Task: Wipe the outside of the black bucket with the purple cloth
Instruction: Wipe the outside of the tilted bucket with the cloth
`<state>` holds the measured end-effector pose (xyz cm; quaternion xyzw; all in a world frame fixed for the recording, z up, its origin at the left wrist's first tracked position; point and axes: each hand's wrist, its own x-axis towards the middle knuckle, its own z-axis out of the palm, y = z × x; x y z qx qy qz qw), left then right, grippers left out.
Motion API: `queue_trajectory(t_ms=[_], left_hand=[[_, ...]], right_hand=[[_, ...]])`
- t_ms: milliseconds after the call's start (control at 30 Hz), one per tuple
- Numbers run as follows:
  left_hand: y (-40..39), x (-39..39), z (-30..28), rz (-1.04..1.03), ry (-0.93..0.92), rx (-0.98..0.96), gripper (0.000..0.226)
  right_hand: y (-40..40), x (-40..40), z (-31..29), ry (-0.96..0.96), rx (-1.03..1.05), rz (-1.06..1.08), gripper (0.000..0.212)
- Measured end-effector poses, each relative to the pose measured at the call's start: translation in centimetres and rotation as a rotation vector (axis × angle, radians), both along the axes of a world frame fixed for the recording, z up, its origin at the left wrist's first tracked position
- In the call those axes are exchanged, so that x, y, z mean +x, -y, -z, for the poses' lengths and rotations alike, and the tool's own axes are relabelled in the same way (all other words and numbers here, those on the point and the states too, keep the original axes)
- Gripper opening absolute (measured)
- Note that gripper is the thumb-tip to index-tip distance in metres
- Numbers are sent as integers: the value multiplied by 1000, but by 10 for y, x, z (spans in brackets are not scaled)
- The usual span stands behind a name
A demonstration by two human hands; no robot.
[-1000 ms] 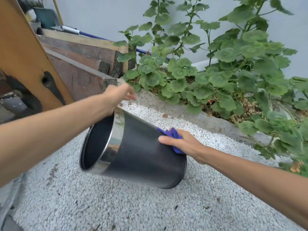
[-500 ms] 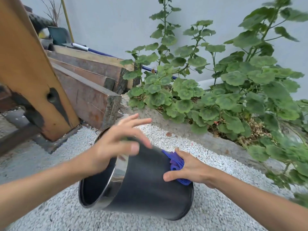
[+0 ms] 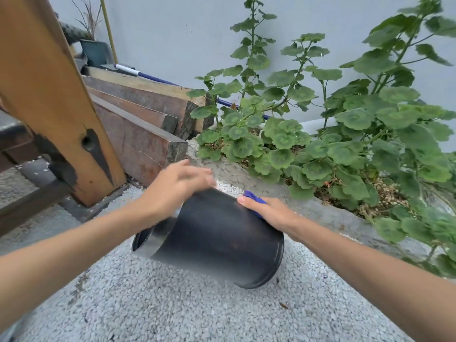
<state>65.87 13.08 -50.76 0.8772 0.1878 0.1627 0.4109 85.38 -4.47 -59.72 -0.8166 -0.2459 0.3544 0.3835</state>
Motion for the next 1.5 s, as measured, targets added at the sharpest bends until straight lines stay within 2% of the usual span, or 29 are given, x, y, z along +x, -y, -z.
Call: queue_trajectory(t_ms=[67, 133, 300, 467, 633, 733, 900, 967, 1067, 1300, 1400, 1500], left_hand=[[15, -21, 12, 112, -47, 244, 33], [24, -27, 21, 32, -23, 357, 26], [9, 4, 7, -131, -51, 290, 6], [1, 20, 3, -130, -124, 248, 12], [-7, 24, 1, -136, -160, 198, 16], [-11, 24, -3, -135, -185, 170, 17], [-10, 35, -5, -143, -201, 158, 15], [-8, 42, -6, -134, -204, 169, 15], [-7, 51, -9, -121, -217, 187, 17], [-6, 63, -13, -121, -241, 188, 15], [-8, 63, -14, -131, -252, 154, 16], [-10, 63, -15, -137, -259, 112, 19]], right_hand=[[-7, -8, 9, 114, 23, -1, 70], [-11, -13, 12, 264, 20, -47, 63], [-9, -12, 10, 421, 34, -86, 52], [11, -7, 15, 497, 43, -192, 52], [30, -9, 15, 543, 124, -340, 75], [38, -15, 20, 641, 83, -364, 103], [57, -26, 28, 786, 42, -394, 133], [67, -35, 35, 852, 9, -378, 139], [77, -51, 50, 904, -21, -307, 132], [90, -81, 75, 1102, 4, -187, 96], [91, -90, 77, 1050, 29, -187, 89], [89, -96, 78, 887, 114, -189, 94]])
